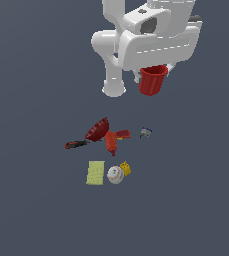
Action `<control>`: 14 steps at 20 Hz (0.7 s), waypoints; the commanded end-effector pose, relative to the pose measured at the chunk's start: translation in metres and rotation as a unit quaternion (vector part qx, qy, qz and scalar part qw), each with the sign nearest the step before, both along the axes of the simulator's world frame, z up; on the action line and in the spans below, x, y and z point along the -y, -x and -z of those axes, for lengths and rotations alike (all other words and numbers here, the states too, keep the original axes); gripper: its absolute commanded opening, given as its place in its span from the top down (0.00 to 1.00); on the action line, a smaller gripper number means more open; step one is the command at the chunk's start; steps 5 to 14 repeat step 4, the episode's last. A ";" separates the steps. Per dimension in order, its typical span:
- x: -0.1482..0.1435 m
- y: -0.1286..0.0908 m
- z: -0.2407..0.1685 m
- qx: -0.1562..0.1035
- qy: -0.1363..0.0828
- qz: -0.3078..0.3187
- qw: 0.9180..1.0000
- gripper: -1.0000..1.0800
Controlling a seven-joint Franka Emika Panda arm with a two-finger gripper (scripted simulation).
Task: Pick up a designated object from a clutter of objects.
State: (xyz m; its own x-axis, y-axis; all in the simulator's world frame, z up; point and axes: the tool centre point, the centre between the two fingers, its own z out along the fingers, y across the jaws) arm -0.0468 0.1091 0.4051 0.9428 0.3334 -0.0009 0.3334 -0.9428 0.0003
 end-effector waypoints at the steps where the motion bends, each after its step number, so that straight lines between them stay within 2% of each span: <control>1: 0.000 -0.001 -0.001 0.000 0.000 0.001 1.000 1.00; 14: 0.001 -0.002 0.001 0.000 0.000 0.001 1.000 1.00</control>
